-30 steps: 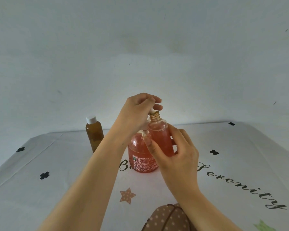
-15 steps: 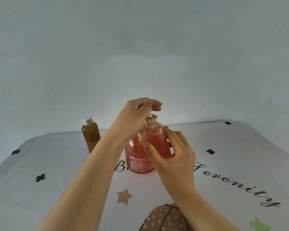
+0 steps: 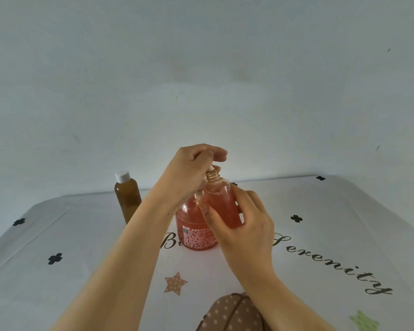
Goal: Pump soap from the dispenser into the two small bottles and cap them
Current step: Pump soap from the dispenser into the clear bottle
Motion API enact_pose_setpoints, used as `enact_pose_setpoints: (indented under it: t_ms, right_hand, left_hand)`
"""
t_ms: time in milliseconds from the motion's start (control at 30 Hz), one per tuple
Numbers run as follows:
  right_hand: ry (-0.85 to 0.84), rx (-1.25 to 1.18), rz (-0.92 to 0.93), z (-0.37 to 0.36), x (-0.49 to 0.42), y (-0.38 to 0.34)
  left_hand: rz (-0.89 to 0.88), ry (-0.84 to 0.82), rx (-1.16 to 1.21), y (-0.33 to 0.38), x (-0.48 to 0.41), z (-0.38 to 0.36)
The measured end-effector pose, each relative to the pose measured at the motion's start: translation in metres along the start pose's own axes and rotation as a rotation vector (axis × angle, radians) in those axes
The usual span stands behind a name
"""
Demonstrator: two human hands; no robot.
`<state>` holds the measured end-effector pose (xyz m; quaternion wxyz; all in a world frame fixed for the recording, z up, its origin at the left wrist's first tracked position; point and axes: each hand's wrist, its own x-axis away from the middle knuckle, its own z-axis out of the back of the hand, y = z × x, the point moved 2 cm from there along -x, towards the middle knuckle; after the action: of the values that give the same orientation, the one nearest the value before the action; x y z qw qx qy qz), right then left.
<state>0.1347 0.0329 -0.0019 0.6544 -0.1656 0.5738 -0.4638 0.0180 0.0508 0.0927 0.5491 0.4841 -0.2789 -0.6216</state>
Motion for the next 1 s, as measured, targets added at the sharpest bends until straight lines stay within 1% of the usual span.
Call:
enact_pose_setpoints:
  t_ms: [133, 267, 333, 500, 733, 1000]
  right_hand:
    - [0.012, -0.015, 0.012, -0.001, -0.002, -0.003]
    - [0.010, -0.006, 0.025, 0.001, -0.002, -0.003]
    - [0.004, -0.004, 0.023, 0.000, -0.002, -0.002]
    - [0.001, -0.013, 0.018, 0.001, -0.002, -0.001]
    - [-0.004, -0.032, 0.021, 0.001, -0.003, -0.003]
    - [-0.018, -0.045, 0.044, 0.002, -0.002, -0.004]
  left_hand:
    - [0.001, 0.074, 0.149, 0.003, -0.001, 0.001]
    - [-0.011, 0.191, 0.219, 0.005, -0.003, 0.010]
    - [-0.002, 0.212, 0.282, 0.006, -0.004, 0.012]
    - [0.022, 0.165, 0.176, 0.004, -0.003, 0.002]
    - [0.105, 0.137, 0.290, 0.005, -0.002, 0.000]
    - [0.098, 0.148, 0.274, 0.004, -0.001, 0.002]
